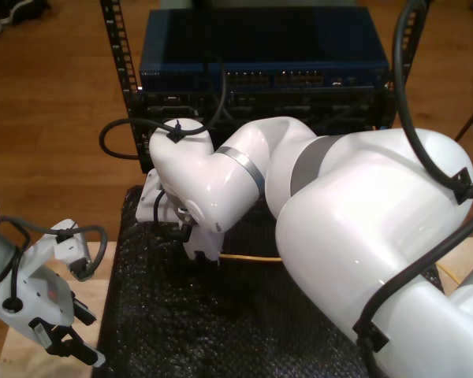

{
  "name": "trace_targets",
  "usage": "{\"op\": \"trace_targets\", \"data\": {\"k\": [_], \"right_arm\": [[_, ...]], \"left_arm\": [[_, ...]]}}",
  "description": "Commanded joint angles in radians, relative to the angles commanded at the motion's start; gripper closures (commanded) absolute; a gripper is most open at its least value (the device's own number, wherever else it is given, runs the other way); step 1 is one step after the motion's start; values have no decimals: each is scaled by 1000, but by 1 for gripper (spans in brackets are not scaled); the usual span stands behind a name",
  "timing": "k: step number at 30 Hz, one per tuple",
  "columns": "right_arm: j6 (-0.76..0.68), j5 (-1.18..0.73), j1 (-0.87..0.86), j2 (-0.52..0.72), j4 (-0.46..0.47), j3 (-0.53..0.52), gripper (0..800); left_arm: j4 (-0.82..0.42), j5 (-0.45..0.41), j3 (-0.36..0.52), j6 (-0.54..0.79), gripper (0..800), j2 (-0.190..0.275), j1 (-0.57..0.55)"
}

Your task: Grab the cable and plug it in

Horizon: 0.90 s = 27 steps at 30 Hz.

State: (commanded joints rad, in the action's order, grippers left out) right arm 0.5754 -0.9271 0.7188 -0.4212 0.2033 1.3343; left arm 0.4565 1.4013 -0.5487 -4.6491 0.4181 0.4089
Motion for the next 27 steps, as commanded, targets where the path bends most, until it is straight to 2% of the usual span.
{"op": "trace_targets", "data": {"k": [8, 13, 21, 24, 27], "right_arm": [[25, -6, -6, 44, 2, 11, 776], [141, -14, -17, 68, -14, 9, 786], [221, -81, -57, 104, -21, -3, 793], [267, -109, -64, 133, -60, -3, 793], [344, -140, -94, 169, -138, -3, 793]], "left_arm": [[0, 2, 0, 2, 0, 0, 0], [5, 12, 0, 3, 0, 0, 0], [6, 43, -3, 11, 0, 0, 0], [6, 44, -6, 25, 0, -2, -3], [20, 43, -17, 46, 0, -2, -11]]}}
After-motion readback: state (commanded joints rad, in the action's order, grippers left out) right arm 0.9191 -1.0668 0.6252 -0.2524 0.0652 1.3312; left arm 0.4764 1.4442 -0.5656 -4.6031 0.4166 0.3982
